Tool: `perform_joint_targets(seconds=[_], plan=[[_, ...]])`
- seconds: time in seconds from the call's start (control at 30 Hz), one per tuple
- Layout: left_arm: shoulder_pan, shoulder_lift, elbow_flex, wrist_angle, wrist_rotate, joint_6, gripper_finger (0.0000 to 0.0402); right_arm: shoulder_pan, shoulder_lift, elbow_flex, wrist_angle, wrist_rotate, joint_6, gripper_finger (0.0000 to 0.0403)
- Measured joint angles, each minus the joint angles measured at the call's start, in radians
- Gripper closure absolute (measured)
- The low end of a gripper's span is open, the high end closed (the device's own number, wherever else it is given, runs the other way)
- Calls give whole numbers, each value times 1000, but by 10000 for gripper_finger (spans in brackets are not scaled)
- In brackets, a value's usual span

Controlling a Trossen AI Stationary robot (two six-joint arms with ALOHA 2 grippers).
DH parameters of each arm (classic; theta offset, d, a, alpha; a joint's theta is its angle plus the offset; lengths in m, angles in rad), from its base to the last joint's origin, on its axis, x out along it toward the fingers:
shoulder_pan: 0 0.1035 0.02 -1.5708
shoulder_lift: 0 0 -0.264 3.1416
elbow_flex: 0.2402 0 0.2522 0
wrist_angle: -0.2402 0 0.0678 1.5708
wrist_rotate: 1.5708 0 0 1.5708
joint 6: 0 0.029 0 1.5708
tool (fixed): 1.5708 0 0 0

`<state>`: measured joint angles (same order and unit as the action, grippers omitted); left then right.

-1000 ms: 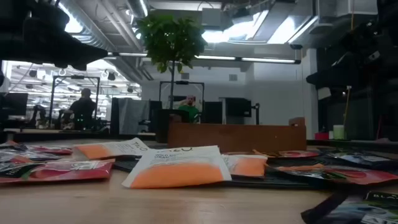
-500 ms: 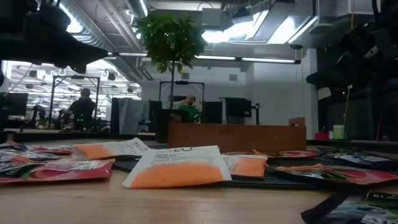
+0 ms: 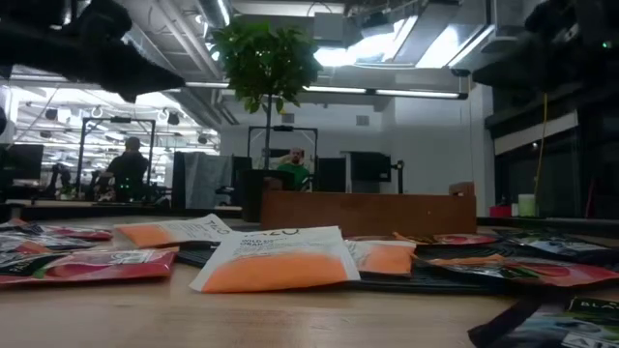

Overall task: Pick & Place Tea
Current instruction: Put the violet tea bag into the right side of the wooden organizer

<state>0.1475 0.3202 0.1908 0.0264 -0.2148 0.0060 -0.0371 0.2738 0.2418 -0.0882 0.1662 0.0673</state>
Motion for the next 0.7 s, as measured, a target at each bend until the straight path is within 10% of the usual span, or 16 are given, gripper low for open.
perform_joint_targets(seconds=[0.7], plan=[[128, 466, 260, -8, 76, 51, 399, -163, 408, 322, -334, -194, -8, 394]])
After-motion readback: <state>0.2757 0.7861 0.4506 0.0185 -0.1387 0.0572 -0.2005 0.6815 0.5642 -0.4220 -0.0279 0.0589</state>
